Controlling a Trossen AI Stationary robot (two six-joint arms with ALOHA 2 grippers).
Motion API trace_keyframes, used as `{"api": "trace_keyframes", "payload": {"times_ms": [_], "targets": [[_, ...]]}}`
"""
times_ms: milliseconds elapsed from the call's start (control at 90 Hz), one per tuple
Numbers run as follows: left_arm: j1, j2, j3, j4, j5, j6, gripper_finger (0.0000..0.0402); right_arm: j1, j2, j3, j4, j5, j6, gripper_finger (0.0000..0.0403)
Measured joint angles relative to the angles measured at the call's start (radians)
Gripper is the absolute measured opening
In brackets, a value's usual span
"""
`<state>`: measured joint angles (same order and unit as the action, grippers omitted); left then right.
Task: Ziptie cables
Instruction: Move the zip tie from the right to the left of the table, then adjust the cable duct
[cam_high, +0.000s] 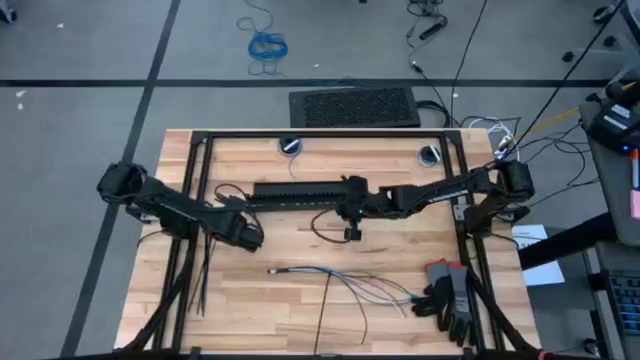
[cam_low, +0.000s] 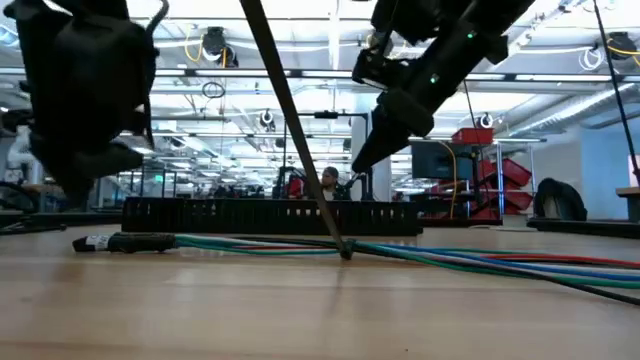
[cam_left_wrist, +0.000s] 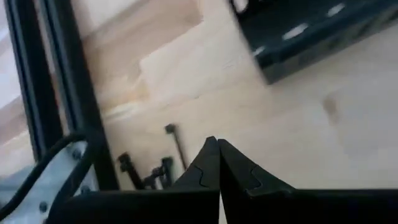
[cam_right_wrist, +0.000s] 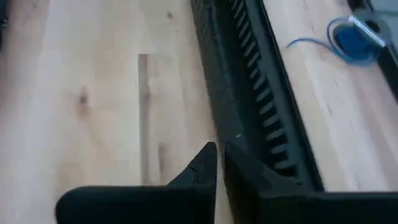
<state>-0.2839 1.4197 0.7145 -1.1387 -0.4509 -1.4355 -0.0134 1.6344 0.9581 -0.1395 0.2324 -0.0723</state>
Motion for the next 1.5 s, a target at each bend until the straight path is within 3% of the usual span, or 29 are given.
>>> {"api": "trace_keyframes", "payload": {"times_ms": [156, 311, 422, 578, 856, 1033, 1122, 1222, 1500], "targets": [[-0.03, -0.001, 0.049, 0.02, -0.122, 0.103, 0.0, -0.008, 0.0, 0.0, -0.009, -0.049, -0.001, 0.012], [-0.047, -0.002, 0.074, 0.159, -0.182, 0.333, 0.0, -0.01, 0.0, 0.0, -0.012, -0.052, -0.055, 0.0172], [-0.046, -0.002, 0.075, 0.287, -0.134, 0.506, 0.0, -0.027, 0.0, 0.0, -0.013, -0.057, -0.084, 0.0179], [-0.046, -0.002, 0.075, 0.395, -0.125, 0.608, 0.0, -0.076, 0.003, 0.0, -0.022, -0.109, -0.093, 0.018], [-0.046, -0.002, 0.075, 0.406, -0.104, 0.612, 0.0, -0.121, 0.105, 0.0, -0.036, -0.155, -0.073, 0.018], [-0.042, -0.002, 0.074, 0.397, -0.153, 0.613, 0.0, -0.12, 0.161, 0.0, -0.072, -0.157, -0.031, 0.0142], [-0.04, -0.002, 0.069, 0.397, -0.175, 0.609, 0.0, -0.097, 0.165, 0.001, -0.107, -0.155, 0.008, 0.0083], [-0.041, -0.002, 0.068, 0.406, -0.13, 0.604, 0.0, -0.042, 0.154, 0.001, -0.143, -0.148, 0.031, 0.0016], [-0.092, -0.003, 0.068, 0.498, 0.009, 0.612, 0.0, 0.15, 0.106, 0.0, -0.232, -0.133, 0.094, 0.0002]]}}
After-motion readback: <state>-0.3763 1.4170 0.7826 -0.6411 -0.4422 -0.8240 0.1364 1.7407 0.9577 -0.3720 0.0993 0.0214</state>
